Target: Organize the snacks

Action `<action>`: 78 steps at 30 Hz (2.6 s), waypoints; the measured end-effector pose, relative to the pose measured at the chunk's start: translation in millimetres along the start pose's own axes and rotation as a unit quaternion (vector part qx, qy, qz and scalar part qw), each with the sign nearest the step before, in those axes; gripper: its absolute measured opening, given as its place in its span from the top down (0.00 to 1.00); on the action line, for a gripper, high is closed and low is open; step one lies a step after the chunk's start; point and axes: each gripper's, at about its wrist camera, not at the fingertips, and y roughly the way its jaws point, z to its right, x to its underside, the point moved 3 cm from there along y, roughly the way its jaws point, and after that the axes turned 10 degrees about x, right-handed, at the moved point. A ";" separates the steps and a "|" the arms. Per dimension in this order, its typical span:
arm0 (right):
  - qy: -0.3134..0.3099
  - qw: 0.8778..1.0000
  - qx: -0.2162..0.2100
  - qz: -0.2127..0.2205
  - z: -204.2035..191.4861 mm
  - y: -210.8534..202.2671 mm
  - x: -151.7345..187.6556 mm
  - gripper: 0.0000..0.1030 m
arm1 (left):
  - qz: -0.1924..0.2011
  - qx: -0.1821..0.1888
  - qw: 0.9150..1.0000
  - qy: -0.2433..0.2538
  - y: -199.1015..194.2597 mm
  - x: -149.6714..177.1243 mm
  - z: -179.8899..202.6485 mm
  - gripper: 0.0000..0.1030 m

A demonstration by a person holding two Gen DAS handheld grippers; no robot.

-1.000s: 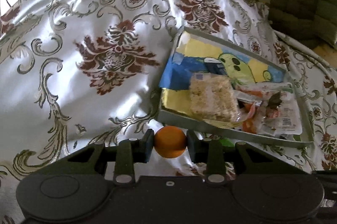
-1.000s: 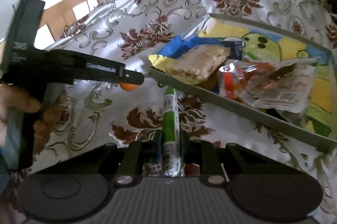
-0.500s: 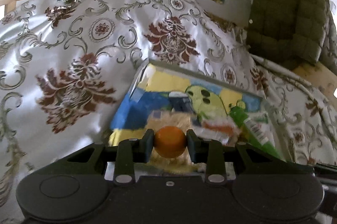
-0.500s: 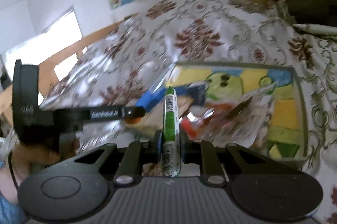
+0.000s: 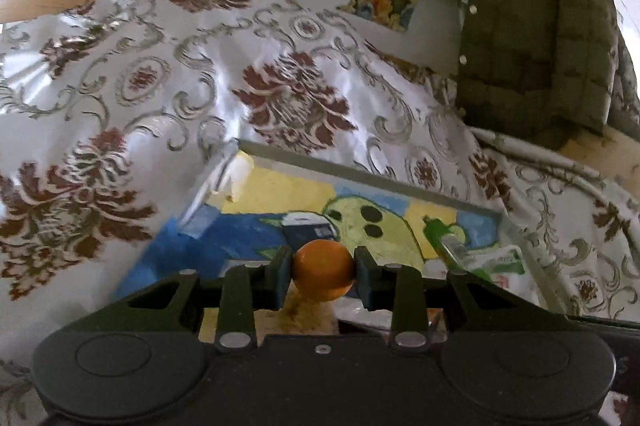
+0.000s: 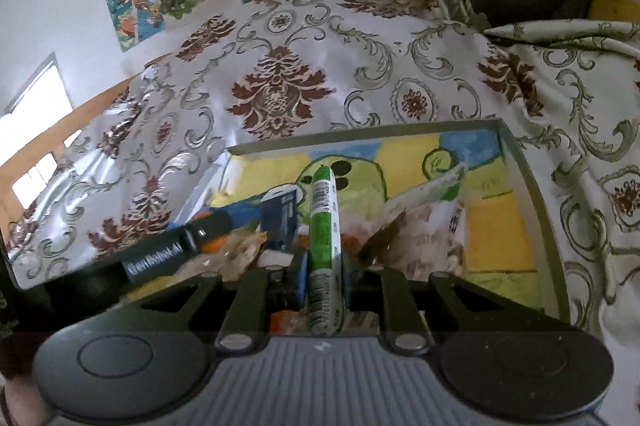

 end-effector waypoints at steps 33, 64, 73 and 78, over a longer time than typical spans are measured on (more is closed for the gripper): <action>0.007 0.997 0.040 0.064 29.9 -58.3 -22.4 0.41 | -0.010 -0.042 0.997 0.062 -45.6 -49.8 50.4 0.06; 0.004 0.987 0.022 0.161 31.4 -244.9 40.0 0.00 | 0.031 -0.114 0.991 0.063 -271.3 22.3 92.9 0.01; 0.002 0.988 0.024 0.153 30.0 -276.4 69.6 0.00 | 0.020 -0.127 0.990 0.061 -304.3 52.4 103.0 0.01; -0.002 0.990 0.032 0.140 33.7 -288.9 88.6 0.00 | 0.016 -0.131 0.989 0.065 -317.6 66.7 107.0 0.01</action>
